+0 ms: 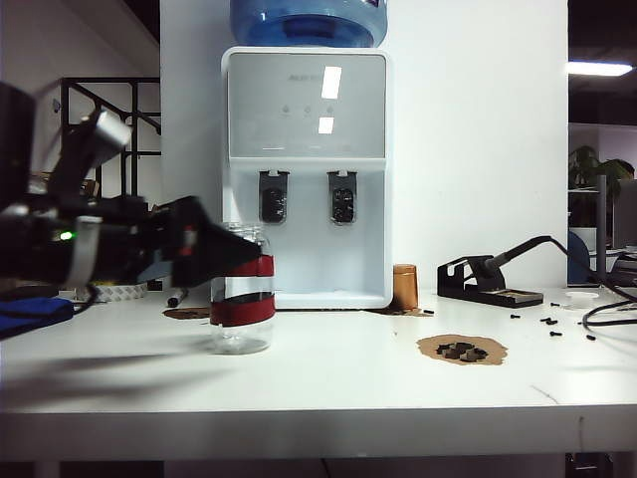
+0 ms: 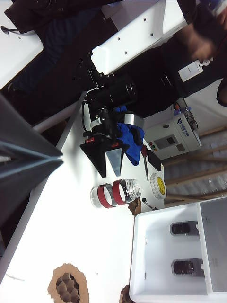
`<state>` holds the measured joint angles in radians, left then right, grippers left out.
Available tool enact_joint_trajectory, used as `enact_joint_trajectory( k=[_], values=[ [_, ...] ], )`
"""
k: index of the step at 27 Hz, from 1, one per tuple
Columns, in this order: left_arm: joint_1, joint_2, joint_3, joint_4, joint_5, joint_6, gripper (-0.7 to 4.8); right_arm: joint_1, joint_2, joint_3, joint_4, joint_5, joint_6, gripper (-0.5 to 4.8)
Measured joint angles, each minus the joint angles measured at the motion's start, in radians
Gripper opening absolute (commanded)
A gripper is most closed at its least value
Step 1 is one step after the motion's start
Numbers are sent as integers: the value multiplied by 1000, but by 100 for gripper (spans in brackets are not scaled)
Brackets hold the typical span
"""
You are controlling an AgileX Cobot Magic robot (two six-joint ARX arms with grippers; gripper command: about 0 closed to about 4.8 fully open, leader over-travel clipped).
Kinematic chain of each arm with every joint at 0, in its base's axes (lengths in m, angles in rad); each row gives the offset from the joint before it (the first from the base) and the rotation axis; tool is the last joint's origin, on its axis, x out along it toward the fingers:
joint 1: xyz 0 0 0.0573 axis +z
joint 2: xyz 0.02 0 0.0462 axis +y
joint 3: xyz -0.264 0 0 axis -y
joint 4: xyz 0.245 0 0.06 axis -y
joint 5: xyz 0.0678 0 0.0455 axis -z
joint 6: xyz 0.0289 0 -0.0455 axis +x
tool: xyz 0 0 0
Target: Pick up the water bottle with two loops of red belts, then reach the front water dispenser and gently press the gray-black baffle horizontally to get a little water.
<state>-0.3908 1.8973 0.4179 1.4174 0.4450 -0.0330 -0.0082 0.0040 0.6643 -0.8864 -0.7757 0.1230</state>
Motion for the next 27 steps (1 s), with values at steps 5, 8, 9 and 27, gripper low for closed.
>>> enact_joint_trajectory(
  k=[5, 8, 9, 27],
  values=[
    [-69, 3, 2, 5, -208, -2, 414, 0, 0, 0, 0, 0, 0, 0],
    [-111, 40, 3, 0, -309, -2, 435, 0, 0, 0, 0, 0, 0, -1],
    [-114, 51, 3, 0, -350, -2, 437, 0, 0, 0, 0, 0, 0, 0],
    [-110, 103, 85, -21, -528, -136, 479, 0, 0, 0, 0, -4, 0, 0]
  ],
)
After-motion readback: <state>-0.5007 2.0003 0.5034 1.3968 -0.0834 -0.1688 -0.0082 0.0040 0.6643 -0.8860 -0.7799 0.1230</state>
